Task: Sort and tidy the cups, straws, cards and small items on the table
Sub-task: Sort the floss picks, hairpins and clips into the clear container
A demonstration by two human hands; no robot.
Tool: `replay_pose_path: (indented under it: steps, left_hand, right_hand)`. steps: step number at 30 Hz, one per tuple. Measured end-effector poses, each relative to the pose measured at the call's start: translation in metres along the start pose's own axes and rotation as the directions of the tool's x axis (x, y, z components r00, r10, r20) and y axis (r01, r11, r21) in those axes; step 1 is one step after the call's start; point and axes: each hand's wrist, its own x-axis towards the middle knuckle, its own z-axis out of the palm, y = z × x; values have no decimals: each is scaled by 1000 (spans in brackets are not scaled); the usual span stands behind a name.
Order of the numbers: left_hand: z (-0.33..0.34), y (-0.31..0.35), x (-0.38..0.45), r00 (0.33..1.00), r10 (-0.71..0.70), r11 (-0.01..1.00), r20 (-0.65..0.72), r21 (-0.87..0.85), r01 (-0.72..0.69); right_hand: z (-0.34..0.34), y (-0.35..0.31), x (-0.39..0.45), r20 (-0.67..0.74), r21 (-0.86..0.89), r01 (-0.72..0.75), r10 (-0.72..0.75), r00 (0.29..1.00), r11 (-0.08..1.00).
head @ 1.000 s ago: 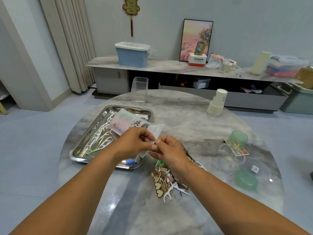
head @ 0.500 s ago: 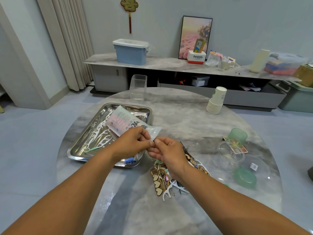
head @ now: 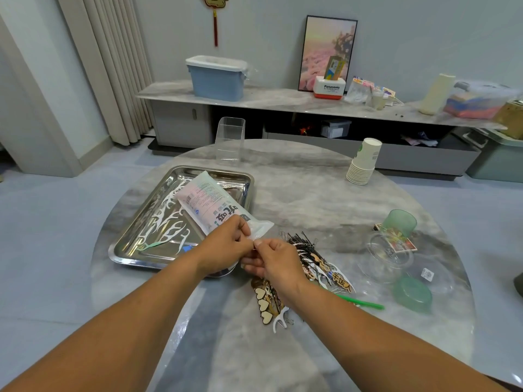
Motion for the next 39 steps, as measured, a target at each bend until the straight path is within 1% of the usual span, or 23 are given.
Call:
replay_pose_path:
  steps: [4,6,10,14,24,34,39]
  left_hand:
    - [3,-2,2,1000,-7,1000,-11,-28,7]
    - [3,-4,3,1000,1,999,-19,-40,-2]
    - [2,-6,4,999,-10,999,-37,-50,8]
    - [1,-5,5,998,-30,999,-46,-25,29]
    - [2,-3,3,999,-33,999,-40,-18,33]
    - [1,1,1,998,-43,999,-49,12,43]
    - [1,2,0,997,-54,998,-53,16,55]
  right_hand:
    - [6,1,1,38,16,-51,51,998,999]
    - [7,0,4,35,-1,-59,59,998,998]
    - [8,3,6,33,14,-52,52,998,999]
    - [8,5,8,60,10,-59,58,996,998]
    - [8,6,10,73,-2,-48,48,996,999]
    - [6,6,11,90,-67,-22,28,996,997]
    - [4,6,12,102,-73,-20,27,994,997]
